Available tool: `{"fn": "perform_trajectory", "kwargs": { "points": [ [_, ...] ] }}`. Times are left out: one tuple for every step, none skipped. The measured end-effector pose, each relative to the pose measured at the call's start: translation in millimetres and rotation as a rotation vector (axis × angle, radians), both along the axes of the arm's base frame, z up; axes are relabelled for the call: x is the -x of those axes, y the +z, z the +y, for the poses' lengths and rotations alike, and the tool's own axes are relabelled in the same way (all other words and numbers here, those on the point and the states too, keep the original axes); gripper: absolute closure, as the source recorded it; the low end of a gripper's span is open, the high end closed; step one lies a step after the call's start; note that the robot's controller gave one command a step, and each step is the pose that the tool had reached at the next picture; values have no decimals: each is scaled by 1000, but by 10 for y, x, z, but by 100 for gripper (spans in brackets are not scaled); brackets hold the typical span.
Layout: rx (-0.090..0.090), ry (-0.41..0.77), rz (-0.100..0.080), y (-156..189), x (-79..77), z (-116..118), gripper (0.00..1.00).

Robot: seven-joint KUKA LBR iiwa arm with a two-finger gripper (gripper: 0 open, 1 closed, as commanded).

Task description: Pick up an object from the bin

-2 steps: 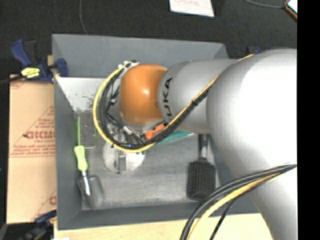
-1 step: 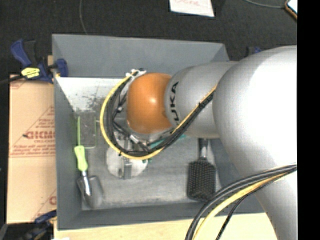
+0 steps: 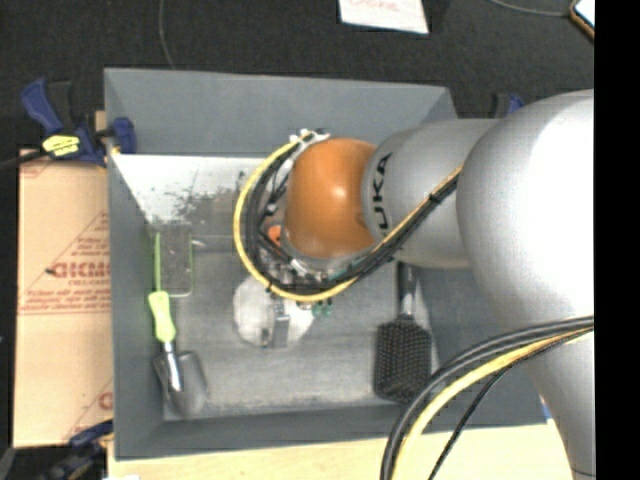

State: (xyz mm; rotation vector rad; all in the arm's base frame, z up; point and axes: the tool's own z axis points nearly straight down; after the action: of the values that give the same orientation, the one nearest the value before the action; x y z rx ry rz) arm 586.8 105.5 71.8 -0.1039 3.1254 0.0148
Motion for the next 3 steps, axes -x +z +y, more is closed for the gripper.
{"fn": "perform_trajectory", "kwargs": {
  "points": [
    [0,135,10,-1,60,-348,100],
    [-1,135,10,-1,60,-349,100],
    [0,133,15,133,86,-355,100]
  ]
}}
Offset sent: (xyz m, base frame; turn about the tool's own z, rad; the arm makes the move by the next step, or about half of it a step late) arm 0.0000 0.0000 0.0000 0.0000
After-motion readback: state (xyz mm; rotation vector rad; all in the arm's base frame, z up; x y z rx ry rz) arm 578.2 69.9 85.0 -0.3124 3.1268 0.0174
